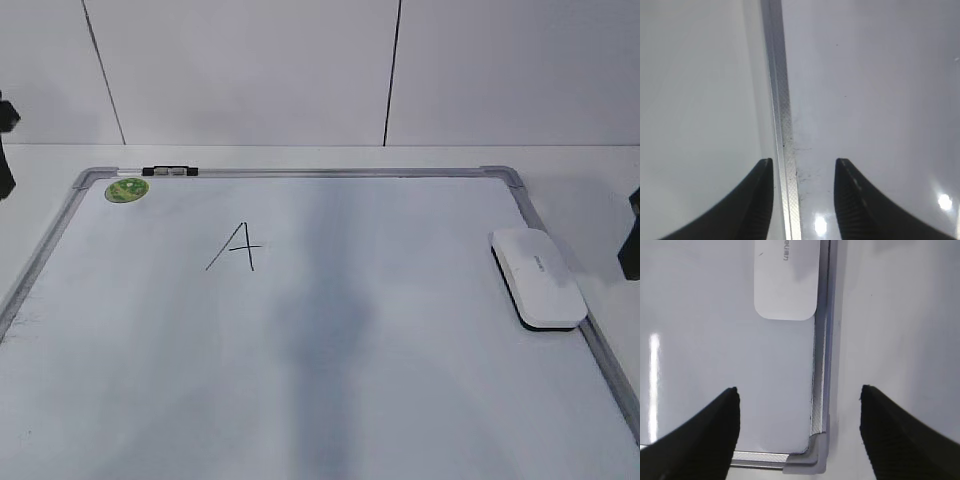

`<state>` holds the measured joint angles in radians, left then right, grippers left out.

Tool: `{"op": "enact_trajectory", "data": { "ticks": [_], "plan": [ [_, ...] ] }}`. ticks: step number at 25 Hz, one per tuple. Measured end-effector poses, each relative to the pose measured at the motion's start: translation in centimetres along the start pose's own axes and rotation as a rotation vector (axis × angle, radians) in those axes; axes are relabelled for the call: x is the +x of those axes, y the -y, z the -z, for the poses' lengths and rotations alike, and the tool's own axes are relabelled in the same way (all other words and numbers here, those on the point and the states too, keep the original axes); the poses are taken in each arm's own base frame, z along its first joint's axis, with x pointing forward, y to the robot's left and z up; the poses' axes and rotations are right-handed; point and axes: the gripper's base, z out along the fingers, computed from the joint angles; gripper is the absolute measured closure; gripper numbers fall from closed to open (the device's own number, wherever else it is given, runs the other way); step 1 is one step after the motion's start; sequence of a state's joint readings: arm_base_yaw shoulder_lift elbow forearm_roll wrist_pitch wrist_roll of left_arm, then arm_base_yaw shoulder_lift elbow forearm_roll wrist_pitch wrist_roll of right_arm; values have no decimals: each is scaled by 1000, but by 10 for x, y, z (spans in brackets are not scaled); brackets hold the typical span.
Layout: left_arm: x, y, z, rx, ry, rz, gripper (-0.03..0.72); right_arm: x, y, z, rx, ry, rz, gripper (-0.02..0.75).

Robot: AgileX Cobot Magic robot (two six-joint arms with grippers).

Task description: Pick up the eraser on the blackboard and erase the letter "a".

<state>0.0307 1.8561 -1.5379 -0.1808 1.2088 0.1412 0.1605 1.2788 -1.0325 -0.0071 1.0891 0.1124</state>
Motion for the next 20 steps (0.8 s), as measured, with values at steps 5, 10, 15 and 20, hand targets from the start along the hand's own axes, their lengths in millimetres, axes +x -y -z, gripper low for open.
{"op": "enact_trajectory", "data": {
  "ticks": [5,10,15,20],
  "plan": [
    [20,16,60,40,150,-2,383,23,3,16,-9,78,1,145],
    [63,30,111,49,264,-25,383,42,5,36,-17,156,1,145],
    [121,40,145,43,365,-46,383,61,7,60,-25,227,2,145],
    [182,47,159,37,445,-64,383,89,12,85,-14,295,8,145]
  ]
}}
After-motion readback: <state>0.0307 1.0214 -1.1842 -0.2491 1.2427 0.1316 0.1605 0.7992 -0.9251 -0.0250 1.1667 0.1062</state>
